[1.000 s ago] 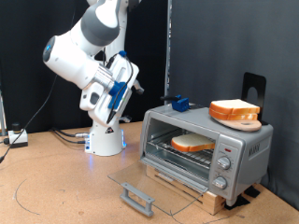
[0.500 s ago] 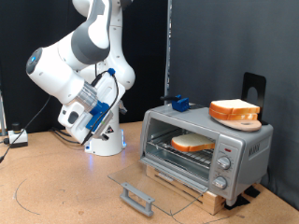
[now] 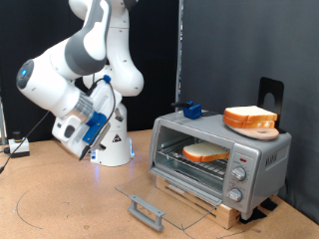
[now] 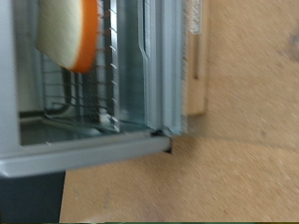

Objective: Make a piece of toast with the oven

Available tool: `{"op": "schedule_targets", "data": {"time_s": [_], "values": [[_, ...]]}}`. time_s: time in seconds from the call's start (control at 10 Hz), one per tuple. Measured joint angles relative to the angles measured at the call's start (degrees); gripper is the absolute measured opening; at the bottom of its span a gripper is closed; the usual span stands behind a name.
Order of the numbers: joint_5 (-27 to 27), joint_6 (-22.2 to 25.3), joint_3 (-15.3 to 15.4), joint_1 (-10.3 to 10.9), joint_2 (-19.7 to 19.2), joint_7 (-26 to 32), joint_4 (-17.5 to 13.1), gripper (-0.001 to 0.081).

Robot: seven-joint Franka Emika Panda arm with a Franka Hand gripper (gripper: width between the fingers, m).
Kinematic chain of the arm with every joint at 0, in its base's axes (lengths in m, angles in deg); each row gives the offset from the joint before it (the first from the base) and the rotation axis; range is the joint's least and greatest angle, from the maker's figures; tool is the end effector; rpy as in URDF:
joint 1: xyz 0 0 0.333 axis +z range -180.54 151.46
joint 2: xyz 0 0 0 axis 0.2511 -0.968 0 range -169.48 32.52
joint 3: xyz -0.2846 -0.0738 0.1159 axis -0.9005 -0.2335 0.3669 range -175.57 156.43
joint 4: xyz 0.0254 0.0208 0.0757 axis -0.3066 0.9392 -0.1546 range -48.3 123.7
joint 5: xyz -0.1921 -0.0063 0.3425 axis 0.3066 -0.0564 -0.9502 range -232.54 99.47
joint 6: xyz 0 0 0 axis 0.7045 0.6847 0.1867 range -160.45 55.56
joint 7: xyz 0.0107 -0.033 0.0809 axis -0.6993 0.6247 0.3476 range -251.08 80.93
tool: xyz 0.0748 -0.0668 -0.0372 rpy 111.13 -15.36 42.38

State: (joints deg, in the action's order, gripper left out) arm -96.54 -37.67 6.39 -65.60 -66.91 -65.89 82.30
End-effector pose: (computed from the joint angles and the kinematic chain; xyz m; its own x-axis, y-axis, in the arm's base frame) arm 0.3709 -0.1974 0.3204 0.8243 -0.2586 -0.5035 -0.5381 -0.6344 -0.5550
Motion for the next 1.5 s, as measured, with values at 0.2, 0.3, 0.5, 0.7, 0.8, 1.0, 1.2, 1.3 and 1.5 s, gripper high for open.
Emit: {"op": "schedule_targets", "data": {"time_s": [0.2, 0.3, 0.5, 0.7, 0.8, 1.0, 1.2, 1.3, 1.5], "values": [[1.91, -3.36, -1.24, -1.12, -3.04, 0.99, -0.95, 0.0804], [2.31, -4.1, -1.76, -1.57, -4.8, 1.69, -1.86, 0.0804], [2.26, -4.81, -2.41, -2.12, -7.8, 2.89, -3.73, 0.0804], [2.26, -4.56, -2.41, -2.12, -7.87, 3.28, -3.6, 0.0804], [0.84, -5.27, -2.41, -2.13, -8.33, 4.8, -3.54, 0.0804], [-1.04, -7.33, -2.36, -2.11, -11.74, 6.71, -4.28, 0.0804], [0.67, -5.37, -2.25, -1.54, -17.11, 3.49, -6.74, 0.0804], [2.17, -2.25, -2.26, -1.12, -21.0, 1.07, -10.2, 0.0804], [0.19, -5.61, -2.21, -1.28, -20.71, 4.33, -9.18, 0.0804]]}}
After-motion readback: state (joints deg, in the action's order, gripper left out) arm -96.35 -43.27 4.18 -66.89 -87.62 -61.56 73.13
